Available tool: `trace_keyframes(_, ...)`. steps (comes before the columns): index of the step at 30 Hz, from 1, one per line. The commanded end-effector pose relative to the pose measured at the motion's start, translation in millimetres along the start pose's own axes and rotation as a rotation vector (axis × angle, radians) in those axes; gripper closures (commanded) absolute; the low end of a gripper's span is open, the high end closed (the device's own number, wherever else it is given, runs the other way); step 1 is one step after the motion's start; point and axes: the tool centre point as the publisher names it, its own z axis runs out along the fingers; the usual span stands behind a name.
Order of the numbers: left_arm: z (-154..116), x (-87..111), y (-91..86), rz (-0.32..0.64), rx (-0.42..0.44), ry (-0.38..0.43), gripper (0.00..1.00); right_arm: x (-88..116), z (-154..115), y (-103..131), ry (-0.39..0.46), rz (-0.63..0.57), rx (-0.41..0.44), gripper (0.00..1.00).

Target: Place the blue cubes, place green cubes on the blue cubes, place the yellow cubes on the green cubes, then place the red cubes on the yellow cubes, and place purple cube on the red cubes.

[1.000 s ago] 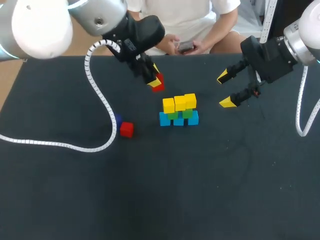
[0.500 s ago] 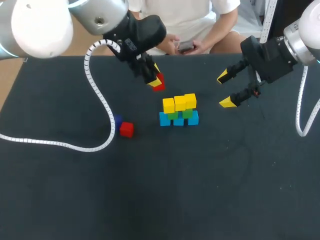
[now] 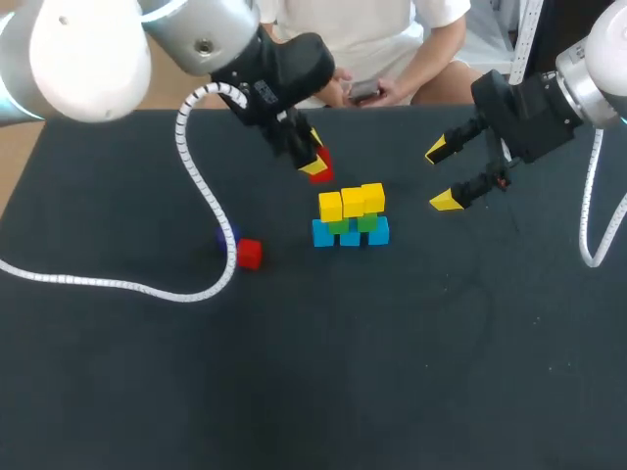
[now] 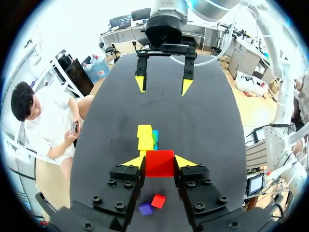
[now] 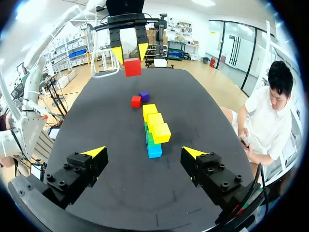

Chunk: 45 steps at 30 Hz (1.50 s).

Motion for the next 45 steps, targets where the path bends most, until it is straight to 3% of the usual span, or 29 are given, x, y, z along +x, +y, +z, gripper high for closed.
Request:
trace_keyframes(1, 1.8, -14.2, -11.6, 0.003, -0.008, 0.012, 1.0, 0.2, -0.3, 1.2, -0.001, 0.0, 0.003, 0.0)
trace_keyframes(8, 6.6, -29.8, -24.5, 0.031, 0.007, 0.027, 1.0, 0.2, -0.3, 1.2, -0.001, 0.0, 0.003, 0.0)
trace_keyframes(16, 29.3, -21.2, -31.7, -0.001, 0.049, 0.018, 1.0, 0.2, -0.3, 1.2, -0.001, 0.0, 0.003, 0.0)
trace_keyframes(45, 53.5, -14.8, -25.1, -0.02, 0.075, 0.027, 1.0, 0.2, -0.3, 1.2, -0.001, 0.0, 0.003, 0.0)
